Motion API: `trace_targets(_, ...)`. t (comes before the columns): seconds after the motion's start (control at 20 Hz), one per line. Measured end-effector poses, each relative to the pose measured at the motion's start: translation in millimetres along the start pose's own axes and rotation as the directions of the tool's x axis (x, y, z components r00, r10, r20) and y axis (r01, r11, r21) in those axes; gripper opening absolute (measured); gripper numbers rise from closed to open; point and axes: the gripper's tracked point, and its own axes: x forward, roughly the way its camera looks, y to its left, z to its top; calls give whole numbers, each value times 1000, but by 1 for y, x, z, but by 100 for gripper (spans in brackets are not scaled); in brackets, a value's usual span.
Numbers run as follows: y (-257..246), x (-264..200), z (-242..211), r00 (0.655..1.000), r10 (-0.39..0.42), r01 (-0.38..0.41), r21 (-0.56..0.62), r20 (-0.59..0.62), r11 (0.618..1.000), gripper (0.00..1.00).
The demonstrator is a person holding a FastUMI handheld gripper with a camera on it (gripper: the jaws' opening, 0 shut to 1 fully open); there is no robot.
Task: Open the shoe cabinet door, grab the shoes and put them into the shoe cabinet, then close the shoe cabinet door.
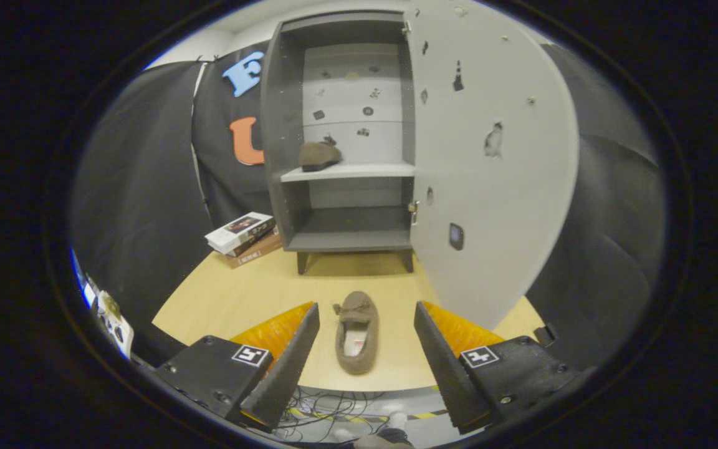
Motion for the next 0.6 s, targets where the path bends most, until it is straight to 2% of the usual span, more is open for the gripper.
trace_targets(0.2,20,61,-39,996,23,-24,-6,-85,1000,97)
trace_targets(0.6,29,163,-100,971,39,-16,101,-235,995,95)
